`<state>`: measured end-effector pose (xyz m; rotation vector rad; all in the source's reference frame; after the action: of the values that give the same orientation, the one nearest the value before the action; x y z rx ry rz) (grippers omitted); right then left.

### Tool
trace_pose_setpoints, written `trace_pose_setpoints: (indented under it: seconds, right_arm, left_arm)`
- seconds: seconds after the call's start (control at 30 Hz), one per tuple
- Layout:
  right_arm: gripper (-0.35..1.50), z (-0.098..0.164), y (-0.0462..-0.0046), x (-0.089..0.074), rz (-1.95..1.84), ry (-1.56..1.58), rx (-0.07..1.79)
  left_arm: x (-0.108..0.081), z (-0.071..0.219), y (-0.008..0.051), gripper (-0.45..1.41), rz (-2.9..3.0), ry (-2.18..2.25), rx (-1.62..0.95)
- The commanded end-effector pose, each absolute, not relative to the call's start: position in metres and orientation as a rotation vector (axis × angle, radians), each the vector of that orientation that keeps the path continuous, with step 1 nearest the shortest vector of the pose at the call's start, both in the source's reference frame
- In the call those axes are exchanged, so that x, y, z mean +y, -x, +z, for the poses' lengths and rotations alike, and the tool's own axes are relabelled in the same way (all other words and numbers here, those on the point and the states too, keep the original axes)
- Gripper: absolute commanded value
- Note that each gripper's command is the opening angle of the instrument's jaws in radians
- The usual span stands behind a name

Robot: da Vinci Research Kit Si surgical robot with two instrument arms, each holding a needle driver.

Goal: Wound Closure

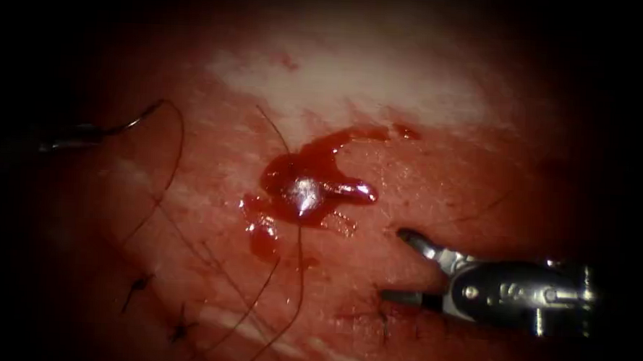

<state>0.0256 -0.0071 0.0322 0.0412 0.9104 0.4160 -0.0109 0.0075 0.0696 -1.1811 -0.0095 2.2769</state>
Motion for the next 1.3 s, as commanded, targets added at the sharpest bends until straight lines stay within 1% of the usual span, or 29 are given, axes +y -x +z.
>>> trace_pose_setpoints:
  seconds: [0.03, 0.33, 0.5, 0.67, 0.7, 0.77, 0.93, 0.97, 1.0, 1.03, 1.07, 1.1, 1.3]
  right_arm:
    - [1.11, 0.033, -0.0264, -0.007, 0.46, -0.084, 0.935]
    - [1.06, 0.037, -0.0305, -0.002, 0.6, -0.176, 1.023]
    - [1.06, 0.04, -0.0342, 0.0, 0.634, -0.213, 1.062]
    - [1.01, 0.044, -0.0379, 0.0, 0.634, -0.234, 1.074]
    - [1.01, 0.044, -0.0383, 0.0, 0.634, -0.237, 1.073]
    - [0.93, 0.045, -0.0391, 0.0, 0.624, -0.238, 1.075]
    - [0.91, 0.045, -0.0401, 0.001, 0.664, -0.181, 1.067]
    - [0.88, 0.045, -0.0403, 0.001, 0.668, -0.175, 1.074]
    - [0.81, 0.046, -0.0406, 0.001, 0.672, -0.171, 1.079]
    - [0.56, 0.046, -0.0408, 0.002, 0.674, -0.168, 1.084]
    - [-0.11, 0.046, -0.041, 0.002, 0.669, -0.176, 1.091]
    - [-0.35, 0.046, -0.0411, 0.002, 0.665, -0.194, 1.098]
    - [-0.35, 0.044, -0.0406, 0.002, 0.606, -0.168, 1.096]
  left_arm:
    - [0.007, 0.07, 0.0116, -0.45, 2.275, 1.18, -0.007]
    - [0.005, 0.071, 0.0124, -0.45, 2.274, 1.184, 0.007]
    - [0.005, 0.071, 0.0124, -0.45, 2.274, 1.183, 0.008]
    - [0.005, 0.071, 0.0124, -0.45, 2.274, 1.185, 0.005]
    - [0.005, 0.071, 0.0124, -0.45, 2.274, 1.185, 0.005]
    - [0.005, 0.071, 0.0124, -0.45, 2.274, 1.187, 0.004]
    - [0.005, 0.071, 0.0124, -0.45, 2.275, 1.187, 0.006]
    - [0.005, 0.071, 0.0124, -0.45, 2.275, 1.187, 0.006]
    - [0.005, 0.071, 0.0124, -0.45, 2.275, 1.187, 0.006]
    - [0.005, 0.071, 0.0124, -0.45, 2.274, 1.187, 0.006]
    - [0.005, 0.071, 0.0124, -0.45, 2.274, 1.187, 0.006]
    - [0.005, 0.071, 0.0124, -0.45, 2.274, 1.187, 0.006]
    - [0.005, 0.071, 0.0125, -0.45, 2.273, 1.185, 0.003]
